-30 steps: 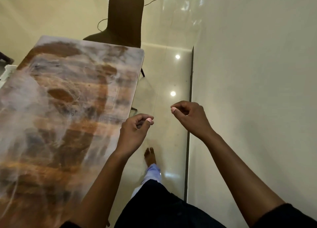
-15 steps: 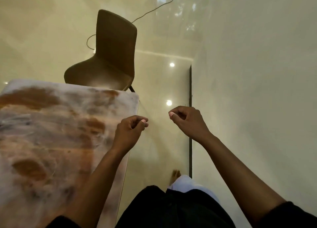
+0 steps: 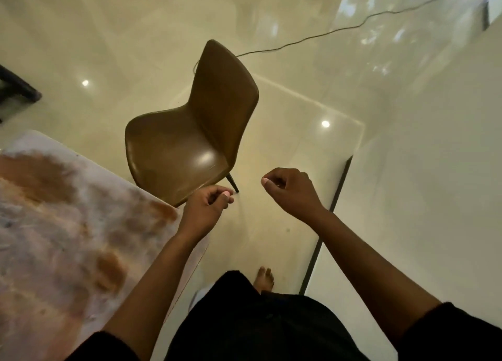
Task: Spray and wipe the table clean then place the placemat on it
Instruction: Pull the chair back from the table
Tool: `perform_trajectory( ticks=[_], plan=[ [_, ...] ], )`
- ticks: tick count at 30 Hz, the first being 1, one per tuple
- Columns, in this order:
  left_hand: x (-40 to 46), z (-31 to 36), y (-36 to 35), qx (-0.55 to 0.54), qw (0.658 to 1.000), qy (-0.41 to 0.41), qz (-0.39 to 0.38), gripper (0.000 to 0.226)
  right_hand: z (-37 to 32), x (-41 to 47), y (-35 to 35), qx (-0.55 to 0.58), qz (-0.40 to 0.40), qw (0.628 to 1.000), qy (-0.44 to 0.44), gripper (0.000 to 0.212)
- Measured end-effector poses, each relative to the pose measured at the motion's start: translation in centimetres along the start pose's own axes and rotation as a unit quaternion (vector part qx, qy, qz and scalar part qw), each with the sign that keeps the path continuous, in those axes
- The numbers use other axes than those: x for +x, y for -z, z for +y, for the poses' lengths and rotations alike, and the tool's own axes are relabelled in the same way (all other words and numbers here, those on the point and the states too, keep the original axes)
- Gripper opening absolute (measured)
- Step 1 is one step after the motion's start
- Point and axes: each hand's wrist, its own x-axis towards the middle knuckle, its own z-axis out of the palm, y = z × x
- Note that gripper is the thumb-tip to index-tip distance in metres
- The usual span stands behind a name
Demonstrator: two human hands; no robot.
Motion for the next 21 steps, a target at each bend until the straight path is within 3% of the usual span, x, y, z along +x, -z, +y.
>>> perform_trajectory(
  ticks=[9,15,18,21],
  plan=[
    [16.3,5.3,-2.3,-0.084,0.993,0.026,0.081,0.017,-0.6,20.9,3.8,-0.073,-0.061,0.99,0.102,0.018],
    [27.7,6.2,-2.0,-0.056,0.991,0.071,0.097,0.016,-1.8,34.2,1.9,-0.128,-0.12,0.974,0.143,0.019],
    [33.0,6.5,-2.7,-0.025,0.988,0.133,0.069,0.021,-2.1,40.2,0.7,-0.207,-0.195,0.945,0.162,0.019],
    [37.4,7.3,-3.7,0.011,0.984,0.176,0.035,0.031,-2.4,45.6,0.1,-0.305,-0.233,0.889,0.248,0.019]
  ],
)
